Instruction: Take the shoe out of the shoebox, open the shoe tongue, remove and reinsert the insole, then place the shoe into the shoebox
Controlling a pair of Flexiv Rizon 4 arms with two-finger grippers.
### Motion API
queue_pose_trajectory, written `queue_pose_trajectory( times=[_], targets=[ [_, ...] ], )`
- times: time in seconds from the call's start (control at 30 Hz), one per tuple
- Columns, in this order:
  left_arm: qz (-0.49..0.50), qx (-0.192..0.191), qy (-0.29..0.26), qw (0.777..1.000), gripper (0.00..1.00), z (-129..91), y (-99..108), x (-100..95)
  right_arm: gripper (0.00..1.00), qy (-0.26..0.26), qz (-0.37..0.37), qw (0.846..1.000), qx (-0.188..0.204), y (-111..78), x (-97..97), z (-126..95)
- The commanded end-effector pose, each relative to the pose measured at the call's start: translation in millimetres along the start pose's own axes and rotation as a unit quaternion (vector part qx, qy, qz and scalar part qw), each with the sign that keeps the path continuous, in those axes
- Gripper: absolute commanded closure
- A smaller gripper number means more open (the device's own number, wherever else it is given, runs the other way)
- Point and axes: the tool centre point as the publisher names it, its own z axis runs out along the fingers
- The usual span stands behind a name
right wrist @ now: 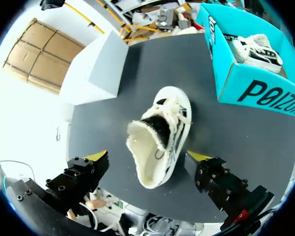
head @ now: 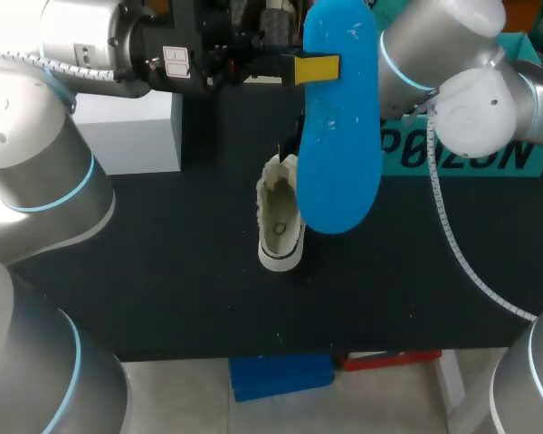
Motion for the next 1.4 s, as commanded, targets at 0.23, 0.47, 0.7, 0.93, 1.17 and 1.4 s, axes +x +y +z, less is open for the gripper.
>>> queue_pose_trajectory(
  times=[0.23,0.47,0.7,0.93,1.17,1.4],
  targets=[
    [0.001,0.001,-0.001,1.0,1.0,2,1,-0.4,0.0,0.079,-0.015,0.997,0.007,-0.3,-7.8,-10],
    [0.001,0.001,-0.001,1.0,1.0,2,1,-0.4,0.0,0.094,-0.011,0.996,-0.001,-3.6,-8.7,-15],
    [0.001,0.001,-0.001,1.0,1.0,2,1,-0.4,0.0,0.147,0.017,0.988,-0.034,-2.5,-10.5,-38],
    [0.001,0.001,-0.001,1.0,1.0,2,1,-0.4,0.0,0.227,0.031,0.972,-0.044,1.1,2.3,-52],
    [0.001,0.001,-0.001,1.0,1.0,2,1,-0.4,0.0,0.312,0.053,0.947,-0.05,1.3,11.7,-59],
    [0.001,0.001,-0.001,1.0,1.0,2,1,-0.4,0.0,0.376,0.077,0.921,-0.057,-1.1,17.4,-60]
  ],
)
